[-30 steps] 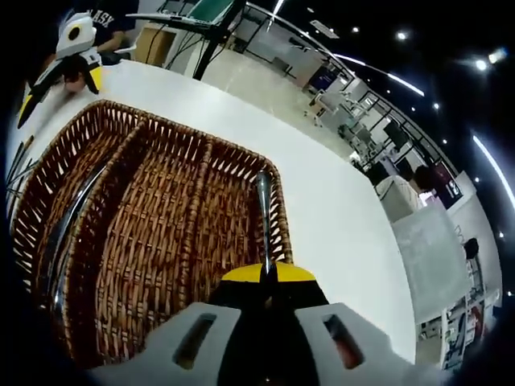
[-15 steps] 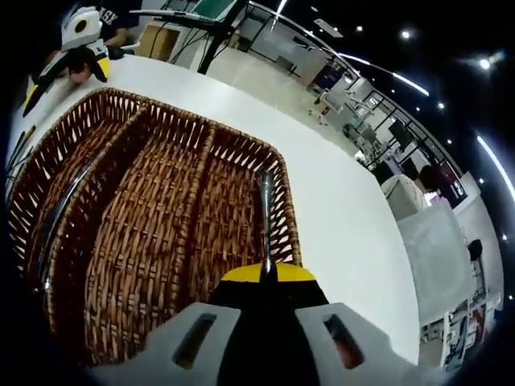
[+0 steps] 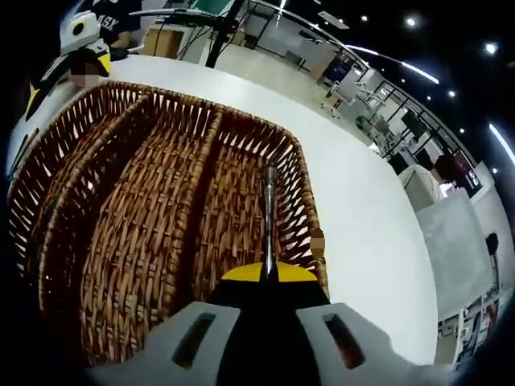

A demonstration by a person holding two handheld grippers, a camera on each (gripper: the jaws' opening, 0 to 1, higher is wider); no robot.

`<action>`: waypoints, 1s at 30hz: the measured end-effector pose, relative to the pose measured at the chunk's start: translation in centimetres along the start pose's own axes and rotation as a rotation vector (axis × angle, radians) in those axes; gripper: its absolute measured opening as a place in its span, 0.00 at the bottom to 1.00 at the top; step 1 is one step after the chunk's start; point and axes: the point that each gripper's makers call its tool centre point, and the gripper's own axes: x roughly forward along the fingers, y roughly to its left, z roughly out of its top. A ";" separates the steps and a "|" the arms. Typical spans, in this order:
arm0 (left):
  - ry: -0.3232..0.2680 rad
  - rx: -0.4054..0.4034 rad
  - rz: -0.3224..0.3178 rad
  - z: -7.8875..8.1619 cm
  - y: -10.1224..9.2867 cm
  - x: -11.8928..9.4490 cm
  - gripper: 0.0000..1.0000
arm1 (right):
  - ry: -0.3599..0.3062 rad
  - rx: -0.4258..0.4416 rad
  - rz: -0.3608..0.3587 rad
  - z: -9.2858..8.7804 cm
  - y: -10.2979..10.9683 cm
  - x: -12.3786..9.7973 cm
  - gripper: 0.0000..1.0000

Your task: Arrange the knives, forks, and spoons in their matching storage slots by inserting each utensil handle-first until every utensil is classified and aligned in the correct compartment

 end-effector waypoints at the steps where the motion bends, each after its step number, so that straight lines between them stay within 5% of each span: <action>1: 0.002 0.006 -0.001 0.0 -0.1 0.0 1.00 | 0.003 -0.006 0.002 0.0 0.0 0.0 0.02; 8: -0.005 0.002 0.000 0.0 0.1 -0.1 1.00 | 0.067 -0.025 0.028 -0.1 0.0 -0.6 0.05; 17: -0.012 0.006 -0.001 0.1 0.0 -0.1 1.00 | -0.009 0.022 -0.015 2.0 -0.8 -3.4 0.26; 19: -0.019 0.005 0.003 0.3 0.1 -0.2 1.00 | -0.027 0.103 -0.114 2.2 -2.4 -4.9 0.46; 22: -0.025 0.005 0.009 0.4 0.3 -0.2 1.00 | -0.064 0.256 -0.139 2.5 -2.5 -6.2 0.68; 25: -0.038 0.002 0.016 0.6 0.5 -0.3 1.00 | -0.113 0.280 -0.158 2.8 -1.9 -7.4 0.98; 30: -0.045 0.009 0.022 0.8 0.6 -0.3 1.00 | -0.127 0.300 -0.187 2.2 0.1 -9.6 0.99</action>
